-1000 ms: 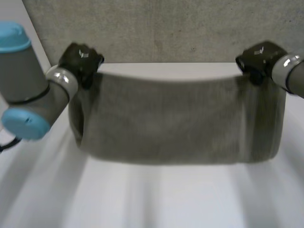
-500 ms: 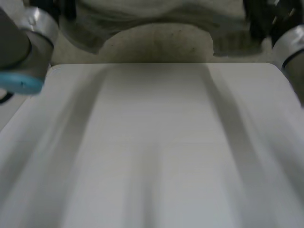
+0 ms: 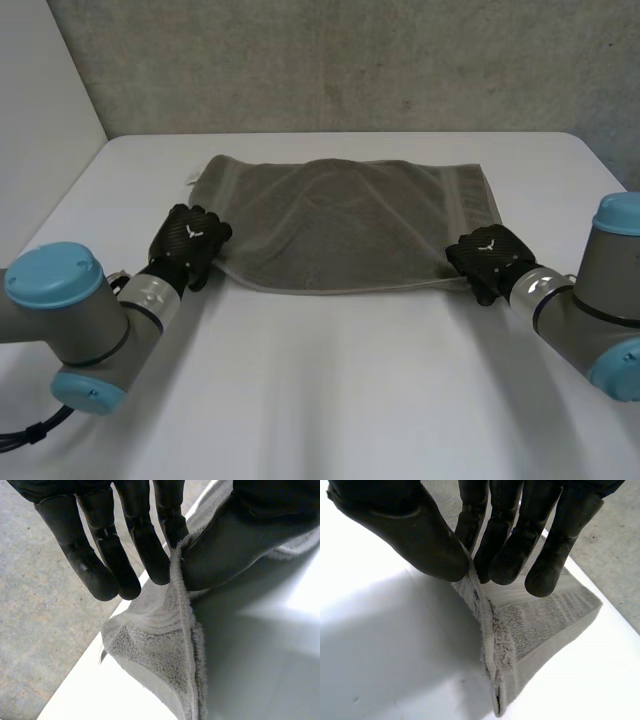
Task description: Fold the towel.
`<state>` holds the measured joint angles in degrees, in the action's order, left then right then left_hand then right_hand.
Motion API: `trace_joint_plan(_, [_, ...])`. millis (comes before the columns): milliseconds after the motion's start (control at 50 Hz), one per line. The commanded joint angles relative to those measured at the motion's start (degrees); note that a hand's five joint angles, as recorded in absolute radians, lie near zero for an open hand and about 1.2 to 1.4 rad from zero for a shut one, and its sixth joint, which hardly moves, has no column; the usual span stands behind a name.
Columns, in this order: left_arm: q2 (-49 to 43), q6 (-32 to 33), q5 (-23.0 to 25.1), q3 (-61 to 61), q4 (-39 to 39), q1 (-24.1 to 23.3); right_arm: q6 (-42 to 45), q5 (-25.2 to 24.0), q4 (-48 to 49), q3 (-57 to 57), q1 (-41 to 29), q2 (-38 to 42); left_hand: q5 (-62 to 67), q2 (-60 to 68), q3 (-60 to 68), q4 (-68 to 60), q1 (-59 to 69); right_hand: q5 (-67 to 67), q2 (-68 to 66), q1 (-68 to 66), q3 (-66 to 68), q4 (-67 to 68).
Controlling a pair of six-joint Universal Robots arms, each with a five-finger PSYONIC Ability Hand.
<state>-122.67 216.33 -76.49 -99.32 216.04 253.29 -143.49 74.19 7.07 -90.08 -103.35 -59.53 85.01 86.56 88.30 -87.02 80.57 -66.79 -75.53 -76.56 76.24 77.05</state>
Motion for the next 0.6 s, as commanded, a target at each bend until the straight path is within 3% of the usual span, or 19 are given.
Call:
trace_joint_plan(20, [1.2, 3.8, 0.0, -2.0, 0.1, 1.4, -0.3, 0.2, 0.8, -3.7, 0.6, -4.9, -15.0, -6.6, -8.3, 7.0, -0.6, -3.2, -4.5, -3.4, 3.8, 3.0])
trace_joint_plan(120, [0.6, 4.0, 0.0, -1.8, 0.3, 2.3, -0.5, 0.3, 3.0, -4.1, 1.6, -4.7, -16.3, -7.9, -9.6, 8.3, -1.9, -3.2, -4.5, -3.4, 3.8, 3.0])
trace_joint_plan(200, [0.0, 4.0, -0.3, -1.4, 0.4, 2.6, -0.6, 0.8, 3.7, -4.5, 3.0, -4.6, -38.5, -30.0, -31.8, 30.5, -24.1, -3.2, -4.5, -3.4, 3.8, 3.0])
trace_joint_plan(340, [-0.6, 4.1, -0.4, -1.2, 0.4, 3.7, -0.7, 1.0, 4.1, -5.2, 3.2, -4.5, -39.7, -31.3, -33.0, 31.7, -25.3, -3.2, -4.5, -3.4, 3.8, 3.0])
trace_joint_plan(540, [-1.0, 4.2, -0.6, -1.5, -0.2, 4.1, -0.7, 1.0, 4.3, -5.3, 3.2, -4.4, -37.0, -28.6, -30.3, 29.0, -22.6, -3.2, -4.5, -3.4, 3.8, 3.0])
trace_joint_plan(560, [-1.0, 4.2, -0.6, -1.6, -0.3, 4.2, -0.7, 1.1, 4.3, -5.3, 3.2, -4.4, -30.9, -22.4, -24.2, 22.9, -16.4, -3.2, -4.5, -3.4, 3.8, 3.0])
trace_joint_plan(580, [-0.7, 4.2, -0.6, -1.7, -0.4, 4.2, -0.7, 1.2, 4.4, -5.3, 3.2, -4.4, -16.1, -7.7, -9.4, 8.2, -1.7, -3.2, -4.5, -3.4, 3.8, 3.0])
trace_joint_plan(600, [-0.7, 4.2, -0.6, -1.7, -0.4, 4.2, -0.7, 1.2, 4.4, -5.3, 3.2, -4.4, -16.0, -7.5, -9.3, 8.0, -1.6, -3.2, -4.5, -3.4, 3.8, 3.0])
